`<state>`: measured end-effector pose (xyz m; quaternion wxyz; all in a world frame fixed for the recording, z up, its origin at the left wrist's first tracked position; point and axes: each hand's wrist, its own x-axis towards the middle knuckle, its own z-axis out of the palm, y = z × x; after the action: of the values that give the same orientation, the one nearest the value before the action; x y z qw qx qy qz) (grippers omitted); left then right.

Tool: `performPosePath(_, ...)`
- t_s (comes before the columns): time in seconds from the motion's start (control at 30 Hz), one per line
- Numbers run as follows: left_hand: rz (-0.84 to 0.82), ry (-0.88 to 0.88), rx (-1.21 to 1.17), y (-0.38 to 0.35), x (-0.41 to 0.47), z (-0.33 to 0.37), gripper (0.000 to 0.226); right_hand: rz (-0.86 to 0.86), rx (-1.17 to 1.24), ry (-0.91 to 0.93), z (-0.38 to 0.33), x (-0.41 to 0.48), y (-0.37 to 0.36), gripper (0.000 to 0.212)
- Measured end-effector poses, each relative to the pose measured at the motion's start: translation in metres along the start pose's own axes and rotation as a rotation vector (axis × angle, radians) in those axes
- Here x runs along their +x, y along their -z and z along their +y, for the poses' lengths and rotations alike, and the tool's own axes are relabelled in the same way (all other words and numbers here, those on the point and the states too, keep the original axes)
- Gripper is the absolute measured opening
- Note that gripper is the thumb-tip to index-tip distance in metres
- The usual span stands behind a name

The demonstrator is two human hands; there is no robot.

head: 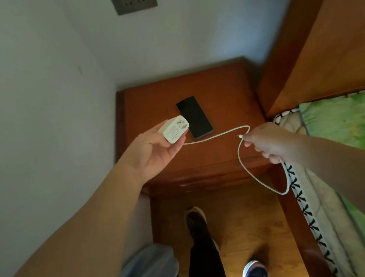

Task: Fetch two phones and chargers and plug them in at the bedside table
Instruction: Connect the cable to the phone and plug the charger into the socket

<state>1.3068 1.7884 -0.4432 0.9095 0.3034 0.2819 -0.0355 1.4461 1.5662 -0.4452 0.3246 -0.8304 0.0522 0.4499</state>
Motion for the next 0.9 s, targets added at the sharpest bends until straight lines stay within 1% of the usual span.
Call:
performPosePath(0.1,0.009,0.011,0.008,0.012,0.020,-0.007,0.060,-0.006,0.099,0.003,-0.005,0.015,-0.009,0.018)
performPosePath(0.2,0.016,0.025,0.014,0.025,0.046,-0.015,0.056,-0.013,0.262,0.047,-0.011,0.034,-0.020,0.019)
performPosePath(0.3,0.014,0.091,0.028,0.035,0.071,-0.021,0.053,-0.017,0.434,0.143,-0.027,0.053,-0.037,0.018)
performPosePath(0.37,0.023,0.150,0.125,0.041,0.086,-0.020,0.052,-0.008,0.499,0.219,-0.043,0.065,-0.053,0.017)
performPosePath(0.43,0.018,0.203,0.320,0.047,0.099,-0.018,0.056,-0.041,0.499,0.290,-0.059,0.075,-0.067,0.016)
performPosePath(0.47,0.013,0.221,0.462,0.049,0.105,-0.016,0.056,-0.078,0.503,0.307,-0.065,0.079,-0.073,0.018)
performPosePath(0.53,0.021,0.208,0.841,0.050,0.114,-0.011,0.044,-0.149,0.540,0.301,-0.073,0.087,-0.082,0.023)
performPosePath(0.57,0.030,0.153,1.038,0.051,0.118,-0.009,0.038,-0.172,0.561,0.286,-0.075,0.091,-0.085,0.026)
performPosePath(0.6,0.021,0.055,1.183,0.053,0.122,-0.008,0.038,-0.186,0.584,0.261,-0.077,0.094,-0.089,0.028)
performPosePath(0.63,0.003,-0.045,1.232,0.056,0.126,-0.007,0.040,-0.193,0.614,0.221,-0.078,0.098,-0.092,0.030)
performPosePath(0.67,-0.008,-0.111,1.211,0.058,0.129,-0.007,0.038,-0.188,0.641,0.172,-0.080,0.102,-0.094,0.030)
performPosePath(0.7,0.019,-0.129,1.142,0.060,0.131,-0.009,0.036,-0.162,0.644,0.126,-0.080,0.106,-0.096,0.030)
performPosePath(0.8,0.237,-0.026,0.848,0.077,0.141,-0.017,0.037,0.028,0.516,0.046,-0.068,0.124,-0.090,0.021)
performPosePath(0.87,0.397,0.068,0.750,0.089,0.151,-0.020,0.041,0.122,0.388,0.045,-0.050,0.135,-0.078,0.020)
performPosePath(0.9,0.474,0.116,0.738,0.094,0.157,-0.019,0.042,0.137,0.307,0.058,-0.040,0.140,-0.072,0.020)
